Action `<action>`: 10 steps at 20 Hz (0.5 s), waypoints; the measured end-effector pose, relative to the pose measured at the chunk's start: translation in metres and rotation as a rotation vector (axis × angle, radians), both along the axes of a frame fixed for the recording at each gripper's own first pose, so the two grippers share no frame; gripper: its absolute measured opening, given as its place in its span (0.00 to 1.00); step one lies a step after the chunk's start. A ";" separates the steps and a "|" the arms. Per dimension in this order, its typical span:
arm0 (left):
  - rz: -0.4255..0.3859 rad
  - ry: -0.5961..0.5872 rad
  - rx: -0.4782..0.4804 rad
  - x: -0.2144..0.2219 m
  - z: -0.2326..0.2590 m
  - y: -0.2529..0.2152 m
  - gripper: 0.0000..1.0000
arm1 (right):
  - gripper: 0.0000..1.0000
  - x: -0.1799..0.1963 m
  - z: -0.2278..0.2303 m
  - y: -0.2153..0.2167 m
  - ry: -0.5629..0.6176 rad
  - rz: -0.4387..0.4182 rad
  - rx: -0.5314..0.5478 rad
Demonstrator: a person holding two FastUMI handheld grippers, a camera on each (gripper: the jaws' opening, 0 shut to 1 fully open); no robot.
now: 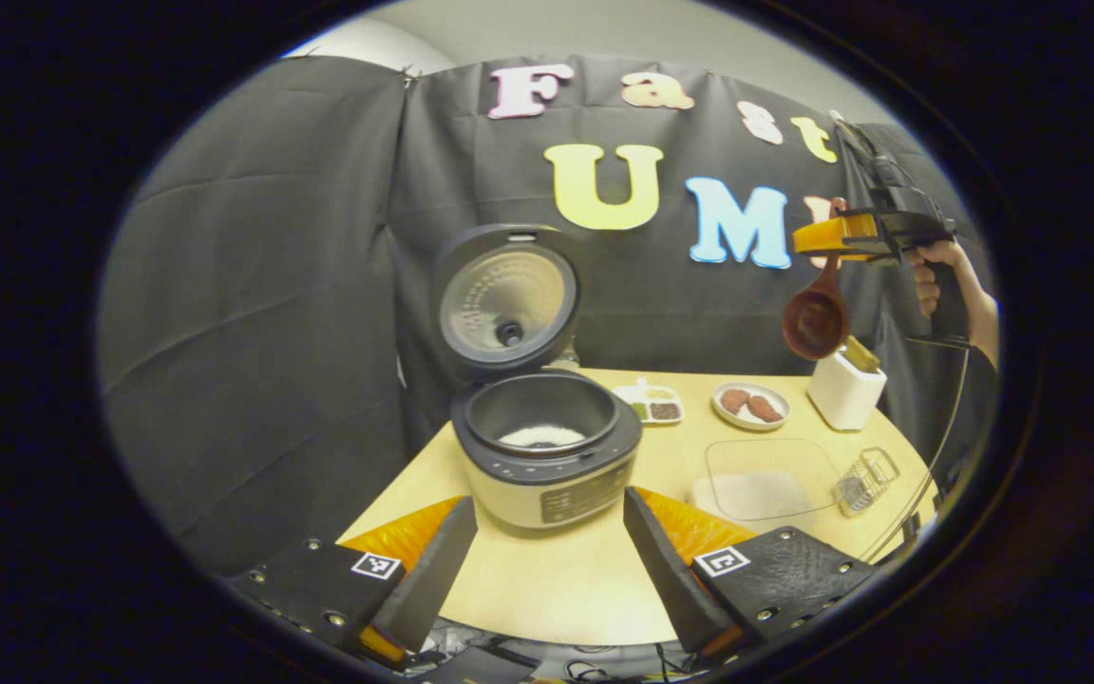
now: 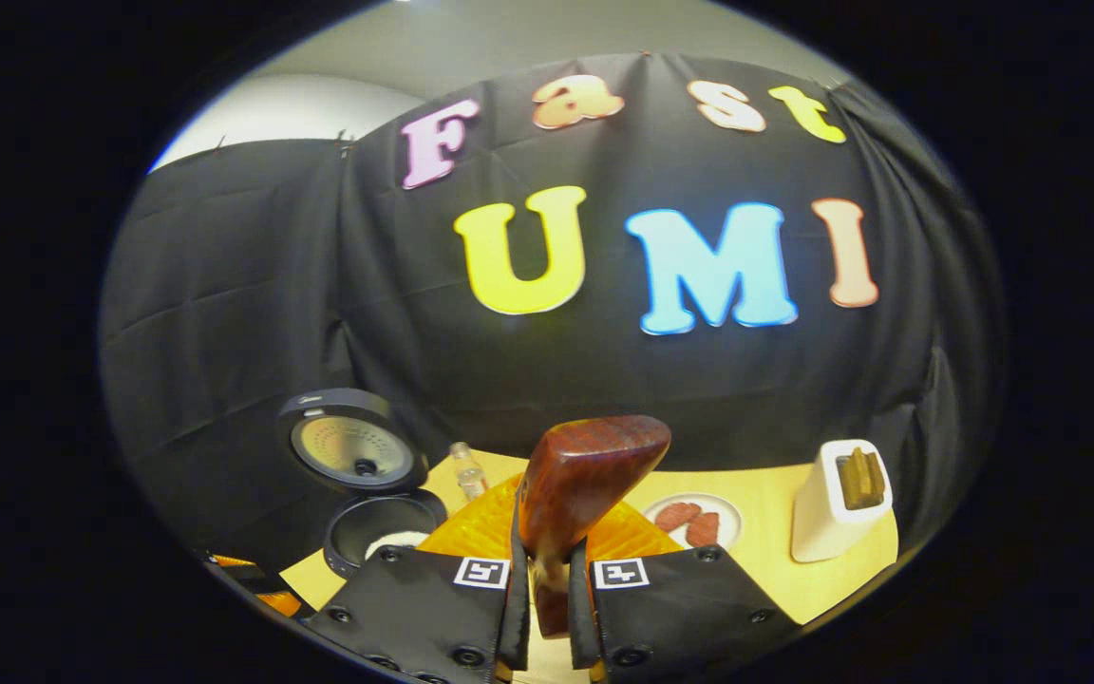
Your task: Close the left gripper, press the button to open the rice cooker; take a wooden spoon from the chopstick holder with the right hand, scoop a spoonful of rice and pour it into the rice cooker, then put the wooden spoon back into the chopstick holder.
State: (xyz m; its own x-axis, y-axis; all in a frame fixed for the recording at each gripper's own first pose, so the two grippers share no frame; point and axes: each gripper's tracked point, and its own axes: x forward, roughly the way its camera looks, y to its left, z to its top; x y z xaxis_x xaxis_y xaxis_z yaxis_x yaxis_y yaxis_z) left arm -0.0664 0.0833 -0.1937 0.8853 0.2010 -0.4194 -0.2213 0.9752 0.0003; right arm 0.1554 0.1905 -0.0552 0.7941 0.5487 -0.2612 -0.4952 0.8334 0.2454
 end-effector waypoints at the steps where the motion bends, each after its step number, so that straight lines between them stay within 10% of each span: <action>1: -0.016 -0.003 -0.010 0.007 0.000 -0.014 0.96 | 0.15 0.000 -0.004 -0.025 0.030 -0.036 0.018; 10: -0.027 -0.003 -0.045 0.054 0.005 -0.104 0.96 | 0.15 0.000 -0.099 -0.199 0.298 -0.291 0.147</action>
